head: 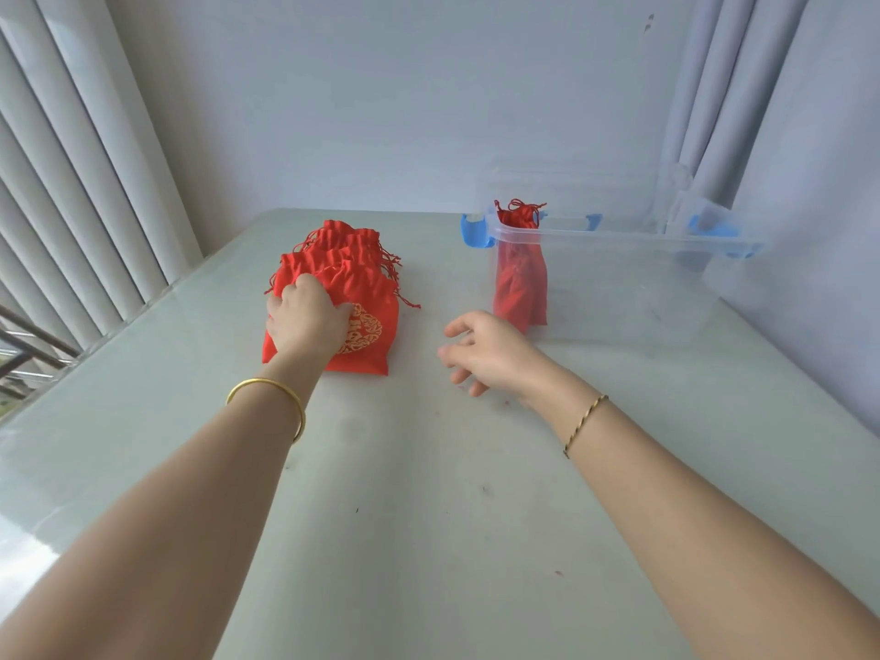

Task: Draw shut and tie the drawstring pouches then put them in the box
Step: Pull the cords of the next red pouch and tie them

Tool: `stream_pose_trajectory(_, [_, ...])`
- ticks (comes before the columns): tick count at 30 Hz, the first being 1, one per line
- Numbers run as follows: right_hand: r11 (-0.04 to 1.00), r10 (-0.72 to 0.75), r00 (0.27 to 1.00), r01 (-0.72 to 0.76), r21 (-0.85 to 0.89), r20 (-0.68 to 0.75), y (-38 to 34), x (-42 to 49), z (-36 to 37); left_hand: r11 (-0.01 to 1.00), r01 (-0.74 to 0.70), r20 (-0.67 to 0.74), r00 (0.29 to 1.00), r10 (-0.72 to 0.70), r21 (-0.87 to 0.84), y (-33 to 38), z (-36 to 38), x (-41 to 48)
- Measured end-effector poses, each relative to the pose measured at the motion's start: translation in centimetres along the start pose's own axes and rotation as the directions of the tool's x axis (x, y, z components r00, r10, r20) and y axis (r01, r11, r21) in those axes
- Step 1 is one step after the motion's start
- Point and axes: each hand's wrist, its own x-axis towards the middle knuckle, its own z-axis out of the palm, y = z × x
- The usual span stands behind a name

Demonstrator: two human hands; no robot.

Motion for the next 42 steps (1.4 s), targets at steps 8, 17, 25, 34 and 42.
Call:
stream_pose_trajectory(8, [0.99, -0.075, 0.983, 0.094, 0.107, -0.171, 1.4, -1.1, -1.9, 0.668, 0.074, 0.411, 0.837, 0.362, -0.74, 4.1, -2.0, -4.5])
stream_pose_trajectory(17, [0.867, -0.079, 0.97, 0.18, 0.465, -0.229, 1.3, -3.0, -7.4, 0.566, 0.13, 0.488, 0.681, 0.546, -0.814, 6.7, -0.9, -8.5])
stream_pose_trajectory(25, [0.828, -0.084, 0.982, 0.164, 0.536, -0.171, 1.0, -3.0, -8.7, 0.412, 0.119, 0.339, 0.788, 0.514, -0.903, 7.7, -1.1, -8.1])
stream_pose_trajectory(34, [0.861, -0.062, 0.946, 0.211, 0.463, -0.317, 1.6, -3.2, -10.4, 0.457, 0.046, 0.3, 0.812, 0.501, -0.888, 7.4, -1.6, -7.5])
stream_pose_trajectory(42, [0.865, -0.085, 0.911, 0.268, 0.423, -0.404, 1.6, -3.3, -10.8, 0.554, -0.065, 0.208, 0.886, 0.415, -0.83, 6.7, -2.5, -6.7])
